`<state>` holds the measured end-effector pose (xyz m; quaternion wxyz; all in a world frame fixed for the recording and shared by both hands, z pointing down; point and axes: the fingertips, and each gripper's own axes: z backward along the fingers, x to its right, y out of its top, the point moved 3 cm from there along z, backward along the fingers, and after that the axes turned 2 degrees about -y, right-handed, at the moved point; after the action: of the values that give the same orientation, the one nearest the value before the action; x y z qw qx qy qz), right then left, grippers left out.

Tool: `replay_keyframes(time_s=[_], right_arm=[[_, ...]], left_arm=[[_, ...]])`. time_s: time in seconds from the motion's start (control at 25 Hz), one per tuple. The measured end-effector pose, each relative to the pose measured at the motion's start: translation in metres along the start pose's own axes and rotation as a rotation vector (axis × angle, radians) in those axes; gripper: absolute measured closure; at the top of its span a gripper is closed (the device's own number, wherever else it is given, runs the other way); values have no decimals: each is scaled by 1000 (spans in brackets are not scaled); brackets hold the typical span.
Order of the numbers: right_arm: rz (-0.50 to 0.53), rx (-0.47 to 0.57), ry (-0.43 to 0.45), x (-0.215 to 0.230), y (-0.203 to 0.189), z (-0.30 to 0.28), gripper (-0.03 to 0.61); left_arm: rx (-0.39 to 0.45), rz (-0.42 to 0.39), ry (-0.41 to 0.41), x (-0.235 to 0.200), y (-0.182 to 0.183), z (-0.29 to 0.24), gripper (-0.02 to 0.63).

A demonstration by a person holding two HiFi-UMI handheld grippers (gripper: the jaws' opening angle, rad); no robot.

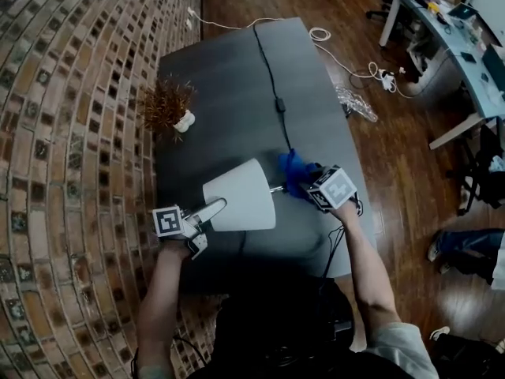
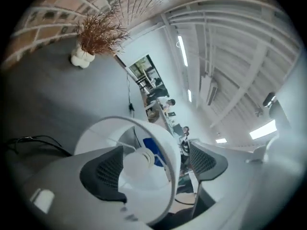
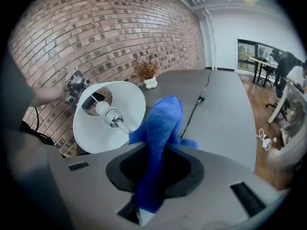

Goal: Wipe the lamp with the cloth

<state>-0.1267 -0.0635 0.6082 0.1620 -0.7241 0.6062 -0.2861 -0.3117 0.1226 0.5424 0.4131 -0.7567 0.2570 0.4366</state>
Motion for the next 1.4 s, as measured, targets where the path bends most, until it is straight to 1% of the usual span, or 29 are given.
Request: replay_keyframes(time_s=[0.04,0.08,0.12,0.16,0.2,0.24,0.28,0.36,0.4,0.52,0.56,0.6,0.64,0.72,0.76,0.8,0.84,0.92,0.96,1.0,1.04,1.12,1.2,1.32,1.4], right_arm=[[1,5,4,-2,0,-1,502],[3,11,5,-5,1,-2,502],[5,17,4,-6,1,-2,502],[6,22,0,-6,-1,-3,502],[3,25,-7,-5,-5,-4,502],[-5,28,-15,-4,-8,-4,502],[-15,35,-20,-4,-11,-3,502],[-23,53,-34,-4,-15,1,502],[-20,65,-49,-3,-16,2,502],[-23,111,-120,8,-13,6,502],[-40,130,-145,15,-10,8,502],[-64,149,-168,23,-8,11,502],[-91,165,-190,31,-5,15,502],[-144,198,-222,45,2,25,502],[-172,217,-225,51,7,30,502],[-207,239,-208,54,12,34,502],[-253,265,-159,54,20,36,502],[-352,320,23,41,41,29,502],[-372,325,99,32,53,19,502],[-359,302,137,24,62,6,502],[-330,262,149,16,69,-9,502],[-295,204,157,6,74,-33,502],[-295,178,131,12,69,-40,502],[-283,150,49,35,53,-25,500],[-275,137,-27,55,40,-6,502]], left_arm=[[-4,44,46,-5,3,-4,206],[18,120,59,-6,7,-7,277],[49,188,41,-5,12,-10,359],[74,222,7,-1,18,-12,451],[85,220,-17,2,22,-15,554],[80,188,-23,4,24,-17,561],[66,135,-22,7,25,-19,557],[48,-10,-40,15,25,-22,561],[44,-107,-62,22,25,-24,565],[31,-444,-149,44,27,-35,568],[27,-531,-174,47,27,-40,568],[25,-588,-197,48,28,-46,568],[26,-619,-220,46,28,-52,569],[40,-637,-257,37,27,-64,571],[50,-640,-270,32,26,-69,571],[56,-644,-282,28,24,-71,571],[55,-652,-295,25,22,-72,571],[28,-684,-316,23,19,-71,572],[8,-705,-322,23,18,-71,572],[-8,-722,-325,23,16,-71,574],[-18,-733,-323,23,14,-70,575],[-15,-737,-316,22,10,-69,575],[-6,-733,-312,24,8,-70,575],[-19,-742,-311,27,3,-71,575],[-29,-753,-308,29,2,-71,575]])
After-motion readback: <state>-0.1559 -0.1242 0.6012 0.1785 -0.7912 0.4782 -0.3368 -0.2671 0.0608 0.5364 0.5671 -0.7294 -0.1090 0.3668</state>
